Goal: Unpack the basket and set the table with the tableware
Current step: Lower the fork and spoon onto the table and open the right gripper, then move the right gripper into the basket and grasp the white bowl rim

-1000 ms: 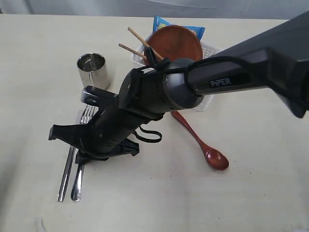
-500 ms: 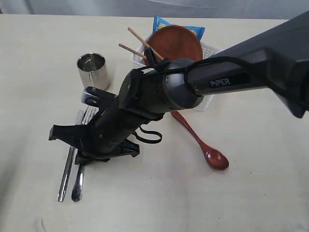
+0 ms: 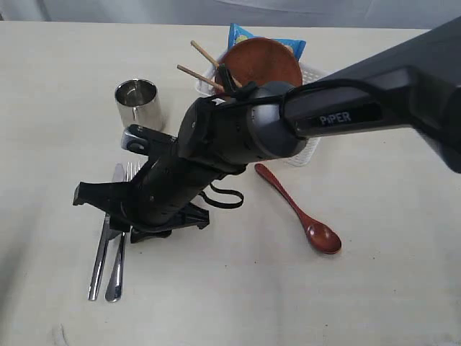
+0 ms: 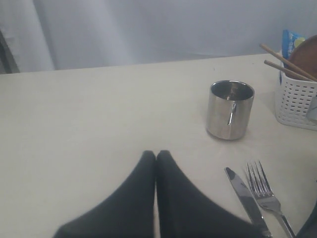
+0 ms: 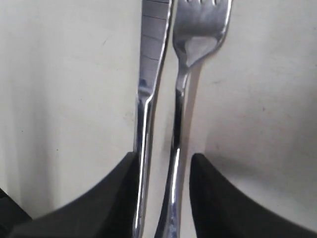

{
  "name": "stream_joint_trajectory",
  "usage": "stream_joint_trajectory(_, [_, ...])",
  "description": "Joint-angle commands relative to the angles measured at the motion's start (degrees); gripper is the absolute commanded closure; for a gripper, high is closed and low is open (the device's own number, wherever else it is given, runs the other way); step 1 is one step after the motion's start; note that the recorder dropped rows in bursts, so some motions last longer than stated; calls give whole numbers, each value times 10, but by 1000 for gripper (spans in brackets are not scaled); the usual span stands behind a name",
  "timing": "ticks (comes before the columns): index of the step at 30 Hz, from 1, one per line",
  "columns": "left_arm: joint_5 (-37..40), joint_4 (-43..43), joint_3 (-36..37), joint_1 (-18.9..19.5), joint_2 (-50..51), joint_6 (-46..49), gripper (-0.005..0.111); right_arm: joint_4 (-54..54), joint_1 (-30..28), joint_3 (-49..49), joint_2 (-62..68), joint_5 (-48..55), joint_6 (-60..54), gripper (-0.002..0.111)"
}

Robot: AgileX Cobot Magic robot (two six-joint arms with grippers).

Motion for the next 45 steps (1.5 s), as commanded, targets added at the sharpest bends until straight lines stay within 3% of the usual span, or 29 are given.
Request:
stream_joint_trajectory(1, [-5, -1, 1, -4, -1, -3, 107, -58, -26, -7, -44, 19, 5, 74])
stream_joint_trajectory(11, [-5, -1, 1, -4, -1, -3, 107, -333, -118, -7, -158, 180, 87, 74])
stream_joint_trajectory(16, [-5, -1, 1, -4, -1, -3, 107, -445, -153, -7, -210, 208, 130, 74])
stream_joint_trajectory(26, [-5, -1, 1, -4, -1, -3, 107, -558, -219, -7, -255, 155, 172, 74])
stream_joint_trajectory(28, [-5, -1, 1, -4, -1, -3, 107, -559, -234, -7, -253, 159, 212, 74])
stream_joint_trajectory(37, [-5, -1, 1, -4, -1, -3, 107, -573, -297, -21, -239, 169, 202, 74])
stream_joint_trajectory(41, [-5, -1, 1, -4, -1, -3, 107, -632, -296, -82, -237, 223, 161, 74])
stream_joint_trajectory(45, [-5, -1, 1, -4, -1, -3, 107, -655, -292, -173, -200, 369, 161, 74])
